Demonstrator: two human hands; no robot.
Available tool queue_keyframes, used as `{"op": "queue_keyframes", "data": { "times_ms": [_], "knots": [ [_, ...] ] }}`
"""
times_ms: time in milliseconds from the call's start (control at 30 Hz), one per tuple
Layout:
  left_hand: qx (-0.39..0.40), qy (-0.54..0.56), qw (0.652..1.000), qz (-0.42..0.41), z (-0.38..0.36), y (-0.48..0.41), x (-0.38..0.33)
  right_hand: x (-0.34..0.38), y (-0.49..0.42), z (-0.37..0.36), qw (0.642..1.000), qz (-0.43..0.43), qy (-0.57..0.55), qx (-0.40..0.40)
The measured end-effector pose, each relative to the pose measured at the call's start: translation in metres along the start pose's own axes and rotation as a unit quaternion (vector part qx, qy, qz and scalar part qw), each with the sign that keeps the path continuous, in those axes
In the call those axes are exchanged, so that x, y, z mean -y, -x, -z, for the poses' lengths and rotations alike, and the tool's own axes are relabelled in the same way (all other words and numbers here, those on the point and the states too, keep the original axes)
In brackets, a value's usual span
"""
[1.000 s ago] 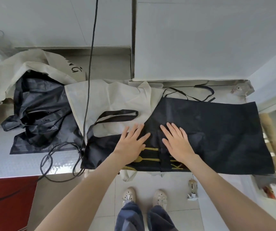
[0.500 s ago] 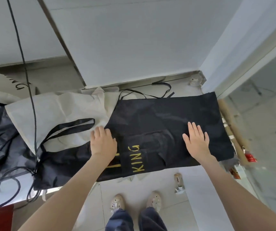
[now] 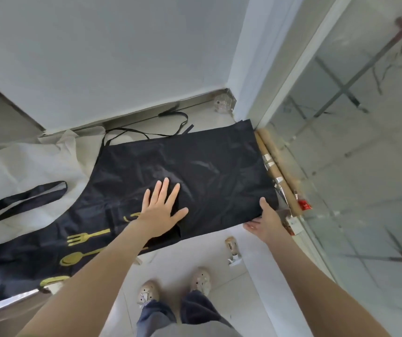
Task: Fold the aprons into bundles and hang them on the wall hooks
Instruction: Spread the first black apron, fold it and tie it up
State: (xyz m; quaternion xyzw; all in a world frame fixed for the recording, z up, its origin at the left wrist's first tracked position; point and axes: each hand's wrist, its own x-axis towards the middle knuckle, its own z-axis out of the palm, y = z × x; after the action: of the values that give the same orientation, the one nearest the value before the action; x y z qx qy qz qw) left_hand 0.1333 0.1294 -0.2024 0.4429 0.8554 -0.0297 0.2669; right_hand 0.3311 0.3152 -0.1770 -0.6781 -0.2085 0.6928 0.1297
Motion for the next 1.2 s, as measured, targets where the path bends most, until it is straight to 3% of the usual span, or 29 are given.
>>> {"op": "queue_keyframes", "data": {
  "times_ms": [67,200,267,367,433,567,633,733,900,1000,1067,1100,1133,1167,1200],
  "knots": [
    [-0.009,-0.004,1.000,-0.003,-0.005,0.001,0.002,-0.002,-0.003,0.000,0.999,0.039,-0.005,-0.010],
    [-0.052,-0.021,0.998,-0.031,-0.011,0.007,0.006,0.002,-0.007,0.008,0.978,0.121,0.107,-0.135],
    [-0.055,-0.016,0.998,-0.040,-0.011,0.008,0.004,0.002,-0.007,0.014,0.972,0.148,0.104,-0.150],
    [-0.040,-0.014,0.998,-0.042,-0.008,0.009,0.003,-0.001,0.004,0.013,0.991,0.123,-0.028,-0.036],
    [-0.013,0.001,0.999,-0.047,-0.006,0.006,0.005,-0.007,0.016,0.006,0.995,0.064,-0.043,0.064],
    [0.000,0.038,0.995,-0.089,0.006,0.017,-0.001,-0.020,0.041,-0.014,0.966,0.021,0.160,0.200],
    [-0.009,0.055,0.987,-0.148,0.014,0.030,-0.010,-0.023,0.048,-0.027,0.960,0.039,0.196,0.195],
    [-0.015,0.006,0.983,-0.183,0.010,0.053,-0.023,-0.016,0.053,-0.042,0.978,0.062,0.139,0.142],
    [0.009,-0.038,0.998,-0.056,0.030,0.056,-0.007,-0.004,0.064,-0.055,0.990,0.063,0.064,0.106],
    [0.057,-0.045,0.996,-0.042,0.050,0.047,0.018,0.000,0.070,-0.059,0.984,0.108,0.085,0.114],
    [0.106,-0.028,0.993,-0.048,0.061,0.042,0.029,-0.004,0.071,-0.061,0.955,0.210,0.171,0.120],
    [0.126,-0.026,0.990,-0.054,0.066,0.040,0.032,-0.008,0.069,-0.059,0.923,0.283,0.234,0.116],
    [0.142,-0.025,0.988,-0.058,0.072,0.038,0.034,-0.012,0.066,-0.056,0.871,0.369,0.306,0.104],
    [0.161,-0.021,0.985,-0.059,0.077,0.037,0.035,-0.015,0.064,-0.054,0.795,0.463,0.384,0.076],
    [0.185,-0.012,0.981,-0.056,0.082,0.035,0.036,-0.017,0.058,-0.052,0.696,0.546,0.465,0.038]
  ]
}}
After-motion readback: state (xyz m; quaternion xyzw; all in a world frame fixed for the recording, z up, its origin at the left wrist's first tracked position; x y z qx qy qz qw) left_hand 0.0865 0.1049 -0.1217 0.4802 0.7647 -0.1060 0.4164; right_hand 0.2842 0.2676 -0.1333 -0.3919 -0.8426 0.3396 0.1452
